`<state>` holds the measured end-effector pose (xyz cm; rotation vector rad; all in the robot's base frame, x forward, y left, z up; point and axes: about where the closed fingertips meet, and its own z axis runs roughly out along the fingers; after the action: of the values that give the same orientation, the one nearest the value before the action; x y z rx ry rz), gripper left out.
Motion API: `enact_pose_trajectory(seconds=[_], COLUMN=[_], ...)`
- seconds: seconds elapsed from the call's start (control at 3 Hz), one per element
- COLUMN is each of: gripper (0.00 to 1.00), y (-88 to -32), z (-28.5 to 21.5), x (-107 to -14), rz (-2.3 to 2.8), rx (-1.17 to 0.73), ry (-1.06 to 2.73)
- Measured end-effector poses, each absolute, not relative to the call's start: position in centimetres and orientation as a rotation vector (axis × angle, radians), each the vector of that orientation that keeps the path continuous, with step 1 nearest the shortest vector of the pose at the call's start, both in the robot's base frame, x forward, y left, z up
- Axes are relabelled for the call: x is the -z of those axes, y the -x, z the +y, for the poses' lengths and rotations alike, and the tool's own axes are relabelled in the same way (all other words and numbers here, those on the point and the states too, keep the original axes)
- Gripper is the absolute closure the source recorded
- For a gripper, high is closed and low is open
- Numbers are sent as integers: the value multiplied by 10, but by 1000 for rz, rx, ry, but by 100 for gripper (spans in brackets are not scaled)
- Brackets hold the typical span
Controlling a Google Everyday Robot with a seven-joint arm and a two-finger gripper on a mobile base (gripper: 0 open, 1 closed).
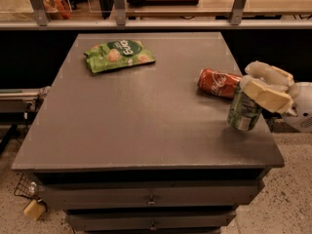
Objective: Place green can upright
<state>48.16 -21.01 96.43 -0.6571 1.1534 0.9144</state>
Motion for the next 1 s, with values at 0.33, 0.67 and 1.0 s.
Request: enact_pose_trajectory(seconds=[0.33, 0.67, 1.0], gripper=[100, 72, 49], y=[-483, -483, -481], z=[-206, -207, -209], x=[-953, -948, -948], rz=[1095, 1063, 1050], rx=[-924, -935, -940], ry=[653, 662, 668])
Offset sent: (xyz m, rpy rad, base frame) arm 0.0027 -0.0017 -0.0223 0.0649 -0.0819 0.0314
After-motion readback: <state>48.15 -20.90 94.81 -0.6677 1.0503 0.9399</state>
